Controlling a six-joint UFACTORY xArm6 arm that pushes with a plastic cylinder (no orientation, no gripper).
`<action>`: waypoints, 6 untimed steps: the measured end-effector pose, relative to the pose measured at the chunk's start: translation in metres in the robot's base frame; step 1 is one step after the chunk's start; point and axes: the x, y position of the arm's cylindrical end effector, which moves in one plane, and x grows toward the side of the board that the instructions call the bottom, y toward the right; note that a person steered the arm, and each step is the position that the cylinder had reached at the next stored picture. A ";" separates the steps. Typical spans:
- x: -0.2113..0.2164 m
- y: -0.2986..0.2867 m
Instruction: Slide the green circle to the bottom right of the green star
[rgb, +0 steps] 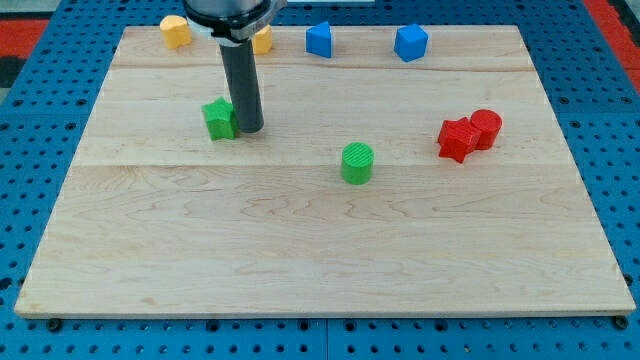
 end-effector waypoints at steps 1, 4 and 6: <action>-0.019 0.088; 0.082 0.164; 0.071 0.046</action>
